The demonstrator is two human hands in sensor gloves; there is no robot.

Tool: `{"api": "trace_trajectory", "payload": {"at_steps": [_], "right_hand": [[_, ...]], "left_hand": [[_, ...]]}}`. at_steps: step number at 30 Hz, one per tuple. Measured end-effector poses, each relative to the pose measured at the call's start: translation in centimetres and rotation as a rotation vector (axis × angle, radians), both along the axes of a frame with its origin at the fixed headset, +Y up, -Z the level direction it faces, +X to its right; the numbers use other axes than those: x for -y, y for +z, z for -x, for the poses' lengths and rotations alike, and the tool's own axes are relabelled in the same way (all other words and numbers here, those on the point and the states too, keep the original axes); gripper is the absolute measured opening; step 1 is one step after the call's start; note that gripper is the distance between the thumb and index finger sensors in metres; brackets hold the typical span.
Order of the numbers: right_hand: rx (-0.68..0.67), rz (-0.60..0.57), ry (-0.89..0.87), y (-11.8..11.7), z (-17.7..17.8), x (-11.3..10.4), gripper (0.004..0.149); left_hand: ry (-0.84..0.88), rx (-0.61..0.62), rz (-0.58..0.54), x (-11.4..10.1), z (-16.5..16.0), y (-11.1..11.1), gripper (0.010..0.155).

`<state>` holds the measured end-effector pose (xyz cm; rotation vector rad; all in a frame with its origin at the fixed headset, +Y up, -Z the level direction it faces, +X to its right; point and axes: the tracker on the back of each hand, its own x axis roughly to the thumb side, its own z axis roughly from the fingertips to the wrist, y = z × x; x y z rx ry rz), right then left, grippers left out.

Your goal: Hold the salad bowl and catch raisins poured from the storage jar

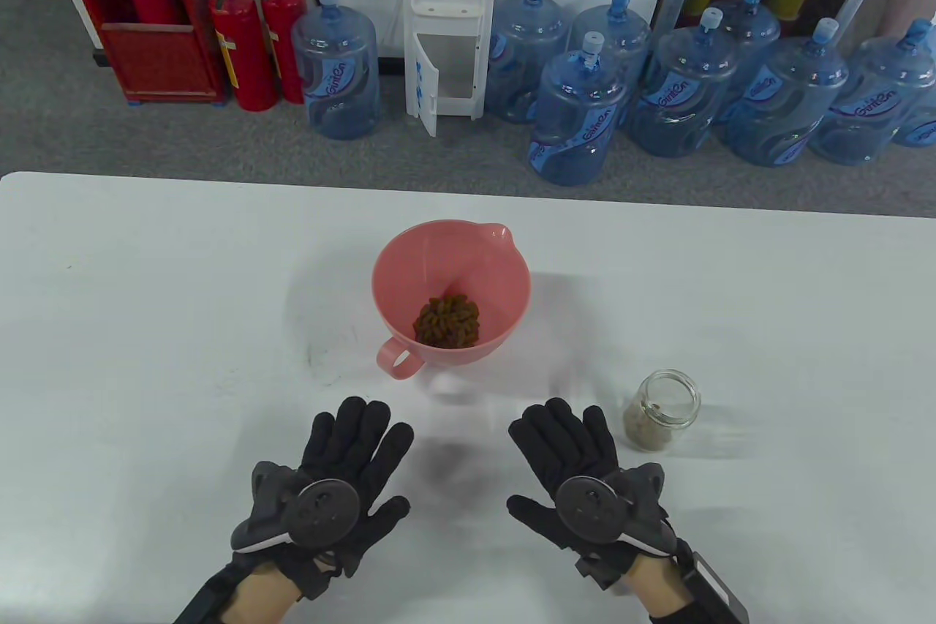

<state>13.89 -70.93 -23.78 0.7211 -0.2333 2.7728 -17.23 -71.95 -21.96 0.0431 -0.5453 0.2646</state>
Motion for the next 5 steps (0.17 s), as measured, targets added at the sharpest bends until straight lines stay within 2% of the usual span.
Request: {"api": "trace_trajectory", "payload": {"at_steps": [5], "right_hand": [[-0.013,0.004,0.008,0.03,0.09,0.07,0.091]], "left_hand": [[0.005,-0.001,0.002,-0.02,0.09,-0.03,0.075]]}}
